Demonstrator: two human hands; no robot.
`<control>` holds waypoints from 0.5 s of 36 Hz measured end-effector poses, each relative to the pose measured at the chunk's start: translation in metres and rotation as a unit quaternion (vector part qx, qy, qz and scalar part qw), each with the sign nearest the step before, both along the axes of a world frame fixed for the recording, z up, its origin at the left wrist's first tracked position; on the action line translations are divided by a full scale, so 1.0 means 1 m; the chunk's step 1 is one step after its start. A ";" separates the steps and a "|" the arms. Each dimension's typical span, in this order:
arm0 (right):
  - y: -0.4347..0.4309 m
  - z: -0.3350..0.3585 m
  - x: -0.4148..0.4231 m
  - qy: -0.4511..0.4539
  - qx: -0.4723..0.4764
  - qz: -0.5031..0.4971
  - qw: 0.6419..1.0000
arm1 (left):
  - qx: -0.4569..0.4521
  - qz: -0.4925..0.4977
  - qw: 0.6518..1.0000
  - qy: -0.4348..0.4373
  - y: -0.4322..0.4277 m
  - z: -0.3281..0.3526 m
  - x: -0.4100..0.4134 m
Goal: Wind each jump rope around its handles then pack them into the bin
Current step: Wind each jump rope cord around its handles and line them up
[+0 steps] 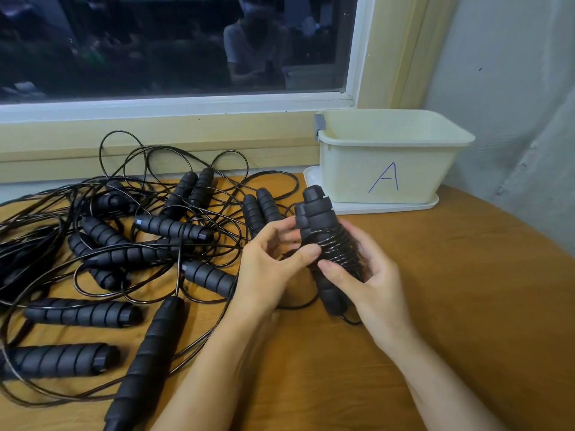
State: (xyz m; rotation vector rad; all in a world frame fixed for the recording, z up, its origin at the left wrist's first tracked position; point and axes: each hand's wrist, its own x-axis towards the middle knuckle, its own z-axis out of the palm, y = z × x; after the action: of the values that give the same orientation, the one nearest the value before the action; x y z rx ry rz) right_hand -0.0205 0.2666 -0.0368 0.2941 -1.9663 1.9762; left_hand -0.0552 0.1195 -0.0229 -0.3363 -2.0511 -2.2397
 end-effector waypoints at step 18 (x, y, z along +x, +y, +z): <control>0.013 0.010 -0.003 -0.041 -0.061 0.086 0.994 | 0.059 -0.020 0.998 -0.013 -0.007 -0.001 -0.005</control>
State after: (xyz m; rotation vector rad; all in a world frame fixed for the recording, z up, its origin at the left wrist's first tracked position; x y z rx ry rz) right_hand -0.0230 0.2797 -0.0264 0.3678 -1.9167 2.2392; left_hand -0.0600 0.1122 -0.0241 -0.3430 -1.9298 -2.3876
